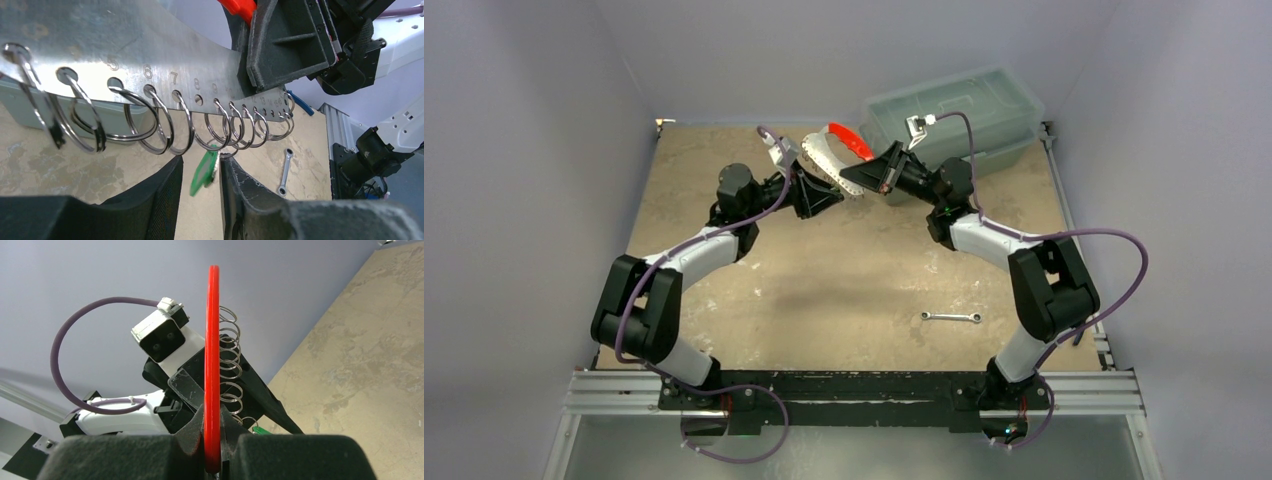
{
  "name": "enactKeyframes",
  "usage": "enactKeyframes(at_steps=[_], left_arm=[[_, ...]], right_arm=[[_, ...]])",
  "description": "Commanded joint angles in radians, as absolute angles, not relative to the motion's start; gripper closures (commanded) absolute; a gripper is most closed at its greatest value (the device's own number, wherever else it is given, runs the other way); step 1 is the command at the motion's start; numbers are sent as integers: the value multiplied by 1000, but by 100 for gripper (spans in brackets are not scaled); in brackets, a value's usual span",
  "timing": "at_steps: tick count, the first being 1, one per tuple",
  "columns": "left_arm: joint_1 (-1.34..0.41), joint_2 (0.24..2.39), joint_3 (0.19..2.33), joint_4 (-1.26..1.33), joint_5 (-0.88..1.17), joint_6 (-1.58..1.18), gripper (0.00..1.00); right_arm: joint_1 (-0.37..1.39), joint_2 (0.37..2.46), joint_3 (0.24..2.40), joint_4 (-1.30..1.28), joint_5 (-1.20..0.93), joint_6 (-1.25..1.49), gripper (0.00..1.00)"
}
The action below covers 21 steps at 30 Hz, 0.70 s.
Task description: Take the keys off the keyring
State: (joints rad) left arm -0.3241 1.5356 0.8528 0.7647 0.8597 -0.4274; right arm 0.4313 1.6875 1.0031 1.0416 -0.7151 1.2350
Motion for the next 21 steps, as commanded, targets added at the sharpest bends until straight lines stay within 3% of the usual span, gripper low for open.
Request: enactKeyframes(at_steps=[1, 8, 16, 21], left_arm=[[-336, 1545, 852, 849, 870, -440, 68], [-337, 1551, 836, 899, 874, -463, 66], [-337, 1535, 833, 850, 893, -432, 98], [-335, 1518, 838, 795, 920, -415, 100]], right_arm=[[435, 1638, 1002, 1115, -687, 1248, 100], [435, 1637, 1001, 1117, -687, 1250, 100], [429, 1634, 1003, 1123, -706, 1244, 100], [413, 1633, 999, 1109, -707, 1224, 100]])
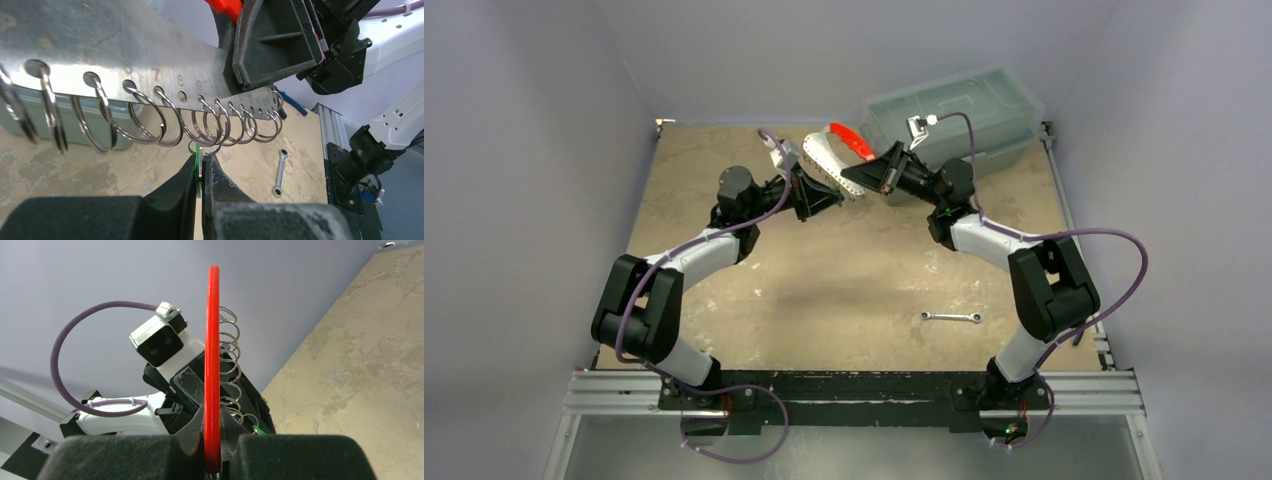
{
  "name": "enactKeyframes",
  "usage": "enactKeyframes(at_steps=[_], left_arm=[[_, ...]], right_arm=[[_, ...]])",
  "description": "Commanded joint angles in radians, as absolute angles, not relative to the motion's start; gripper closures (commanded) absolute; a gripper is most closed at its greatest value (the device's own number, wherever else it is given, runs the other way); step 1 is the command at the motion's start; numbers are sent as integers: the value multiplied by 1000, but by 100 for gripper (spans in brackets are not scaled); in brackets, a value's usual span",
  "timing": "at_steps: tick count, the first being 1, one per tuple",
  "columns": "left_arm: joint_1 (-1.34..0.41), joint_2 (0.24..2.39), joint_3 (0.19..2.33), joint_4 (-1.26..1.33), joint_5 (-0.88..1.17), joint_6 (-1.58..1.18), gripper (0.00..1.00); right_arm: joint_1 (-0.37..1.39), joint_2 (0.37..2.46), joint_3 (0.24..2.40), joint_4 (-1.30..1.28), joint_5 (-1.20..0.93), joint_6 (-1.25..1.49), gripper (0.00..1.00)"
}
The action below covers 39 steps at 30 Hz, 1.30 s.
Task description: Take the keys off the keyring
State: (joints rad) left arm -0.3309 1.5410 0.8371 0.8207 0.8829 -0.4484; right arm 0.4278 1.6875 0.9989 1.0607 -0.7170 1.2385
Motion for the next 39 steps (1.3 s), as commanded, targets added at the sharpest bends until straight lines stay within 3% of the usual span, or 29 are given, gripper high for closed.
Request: enactKeyframes(at_steps=[1, 4, 8, 12, 28, 33, 39], left_arm=[[-335, 1514, 845, 765, 925, -411, 100], [-334, 1500, 890, 627, 951, -374, 100], [-338, 1490, 1030, 154, 940, -124, 100], [-338, 1457, 1099, -129, 903, 54, 100], [-335, 1436, 1262, -430, 843, 273, 100], [-336, 1446, 1297, -495, 865, 324, 100], [-335, 1437, 1301, -596, 861, 407, 100]], right_arm=[[407, 1635, 997, 1099, -707, 1214, 100], [390, 1635, 987, 1070, -706, 1173, 100], [385, 1637, 976, 1024, -715, 1119, 100], [384, 1649, 954, 995, -727, 1070, 100], [398, 1644, 858, 982, -825, 948, 96], [416, 1653, 841, 967, -863, 914, 88], [428, 1655, 841, 942, -882, 868, 63]])
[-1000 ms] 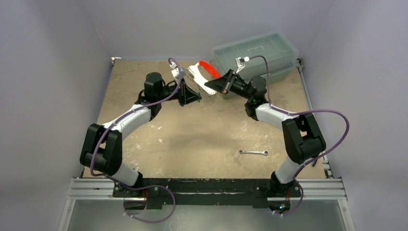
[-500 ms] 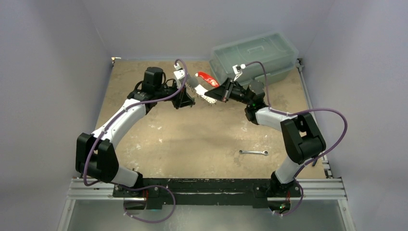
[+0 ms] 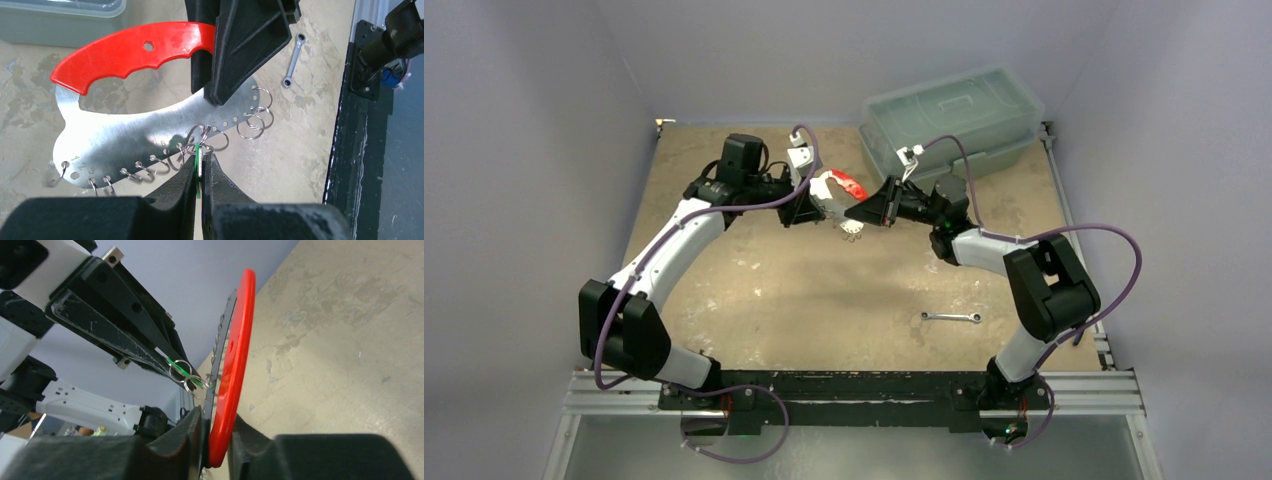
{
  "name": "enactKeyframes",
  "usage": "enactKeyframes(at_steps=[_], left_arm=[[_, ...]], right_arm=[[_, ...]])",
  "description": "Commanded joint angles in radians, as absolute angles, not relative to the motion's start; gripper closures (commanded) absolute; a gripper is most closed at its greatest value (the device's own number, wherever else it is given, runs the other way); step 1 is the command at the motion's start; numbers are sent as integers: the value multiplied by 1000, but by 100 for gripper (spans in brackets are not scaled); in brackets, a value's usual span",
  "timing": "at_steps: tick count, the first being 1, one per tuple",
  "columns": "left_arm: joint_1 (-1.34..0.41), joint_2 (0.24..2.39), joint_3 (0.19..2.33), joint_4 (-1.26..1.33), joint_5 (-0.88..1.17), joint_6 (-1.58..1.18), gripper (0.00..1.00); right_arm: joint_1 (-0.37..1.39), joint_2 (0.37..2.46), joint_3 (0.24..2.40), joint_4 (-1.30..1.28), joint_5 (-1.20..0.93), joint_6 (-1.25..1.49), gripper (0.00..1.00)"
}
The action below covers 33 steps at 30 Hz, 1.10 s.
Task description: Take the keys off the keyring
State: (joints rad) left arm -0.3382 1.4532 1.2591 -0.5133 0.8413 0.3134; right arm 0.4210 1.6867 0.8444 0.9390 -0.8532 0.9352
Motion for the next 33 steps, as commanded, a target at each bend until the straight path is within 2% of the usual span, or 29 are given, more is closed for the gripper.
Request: enactKeyframes(at_steps=[1, 12, 19, 25, 29, 33], left_arm=[[-336, 1433, 1296, -615, 854, 423, 100], [-336, 1413, 1295, -785, 826, 625, 100], [-336, 1429, 1291, -832, 818, 693, 100], [-336, 1444, 1262, -873, 839, 768, 100], [-336, 1443, 1227, -862, 846, 793, 100], [-336, 1451, 1212, -881, 865, 838, 100]], right_arm=[[429, 1655, 842, 940, -888, 863, 60], [428, 1627, 867, 760, -979, 672, 42], [429, 1595, 907, 346, -974, 350, 33], [429, 1612, 934, 141, -983, 162, 31], [429, 1610, 930, 136, -999, 127, 29], [429, 1614, 925, 213, -1045, 161, 31]])
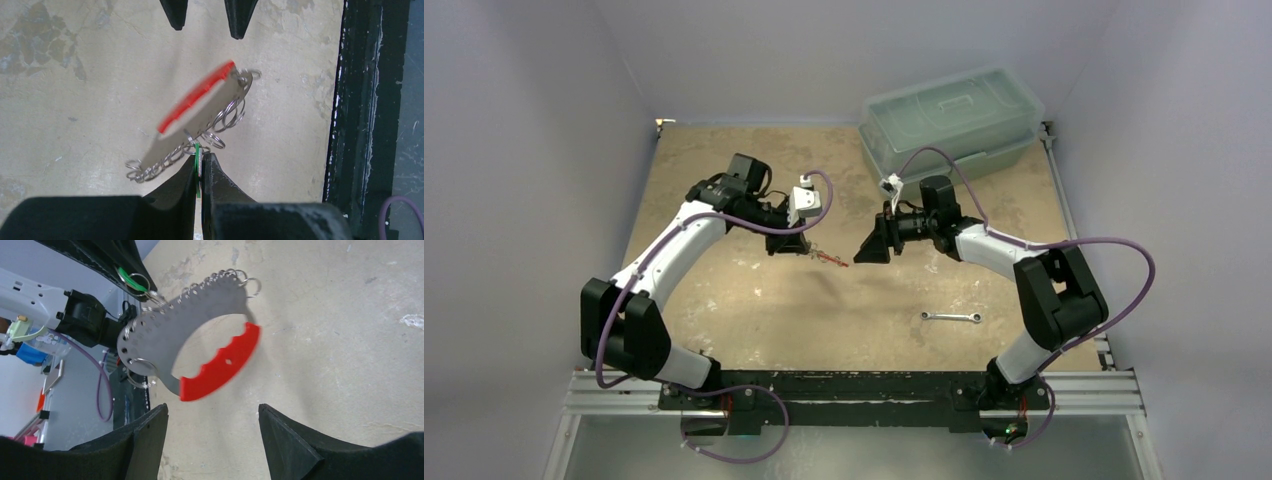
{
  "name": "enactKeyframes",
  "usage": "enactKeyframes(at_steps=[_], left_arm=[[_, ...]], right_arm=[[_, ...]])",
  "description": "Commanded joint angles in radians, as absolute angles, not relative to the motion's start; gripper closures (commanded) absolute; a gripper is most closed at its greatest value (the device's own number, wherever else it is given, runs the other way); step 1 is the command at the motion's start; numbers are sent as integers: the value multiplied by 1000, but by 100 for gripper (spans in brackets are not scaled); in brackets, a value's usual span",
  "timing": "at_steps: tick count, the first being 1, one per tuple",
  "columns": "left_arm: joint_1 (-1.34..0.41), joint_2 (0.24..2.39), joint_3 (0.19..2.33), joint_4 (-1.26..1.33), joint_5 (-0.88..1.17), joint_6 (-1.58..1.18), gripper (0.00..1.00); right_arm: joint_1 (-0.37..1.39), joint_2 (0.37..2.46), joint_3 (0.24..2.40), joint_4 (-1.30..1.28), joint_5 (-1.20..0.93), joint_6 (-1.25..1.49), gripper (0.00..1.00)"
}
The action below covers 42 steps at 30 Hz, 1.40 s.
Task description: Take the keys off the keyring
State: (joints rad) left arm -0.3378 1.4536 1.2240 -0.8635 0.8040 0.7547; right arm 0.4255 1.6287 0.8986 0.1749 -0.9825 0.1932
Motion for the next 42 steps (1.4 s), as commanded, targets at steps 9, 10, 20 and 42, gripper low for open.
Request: enactKeyframes(at_steps=[9, 10, 20, 42], left_arm=[[-337, 1459, 1155, -886, 892, 904, 100], [-337, 1459, 1142, -878, 888, 907, 100], [-339, 1451, 1087, -882, 899, 993, 100], [-347, 1483, 1155, -911, 900, 1084, 100]], right_arm=[[430, 1620, 940, 430, -1069, 291, 48], [432, 1625, 940, 451, -1068, 305, 50], [525, 1670, 894, 664, -1031, 359, 56], [594, 1771, 818, 687, -1056, 384, 75]])
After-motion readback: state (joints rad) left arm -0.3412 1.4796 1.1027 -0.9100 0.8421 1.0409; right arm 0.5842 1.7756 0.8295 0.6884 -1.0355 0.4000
